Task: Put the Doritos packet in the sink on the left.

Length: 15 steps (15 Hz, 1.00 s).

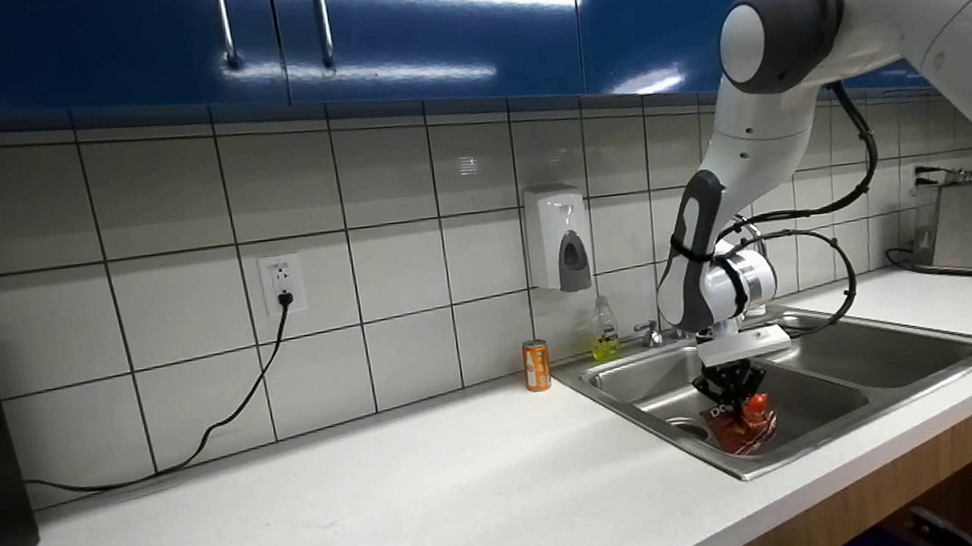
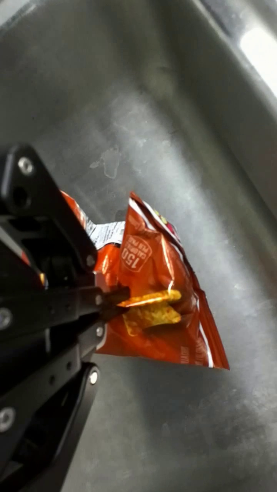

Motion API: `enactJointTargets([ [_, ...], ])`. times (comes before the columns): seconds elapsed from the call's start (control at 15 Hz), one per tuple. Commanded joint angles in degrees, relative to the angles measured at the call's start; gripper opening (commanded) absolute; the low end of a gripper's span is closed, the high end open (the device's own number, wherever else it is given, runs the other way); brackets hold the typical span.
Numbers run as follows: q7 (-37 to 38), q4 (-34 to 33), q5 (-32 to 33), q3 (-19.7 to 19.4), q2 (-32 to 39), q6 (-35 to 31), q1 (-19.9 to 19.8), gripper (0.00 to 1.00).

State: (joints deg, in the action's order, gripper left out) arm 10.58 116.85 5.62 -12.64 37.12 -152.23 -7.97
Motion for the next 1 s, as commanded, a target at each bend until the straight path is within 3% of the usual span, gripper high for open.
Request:
enactJointTargets([
  [0.0,1.06,-5.87,-1.17,-0.51,4.3,1.95,0.95,0.0],
  [0.93,1.58,-14.77,-1.24,-0.72,11.28,4.52,1.29,0.0],
])
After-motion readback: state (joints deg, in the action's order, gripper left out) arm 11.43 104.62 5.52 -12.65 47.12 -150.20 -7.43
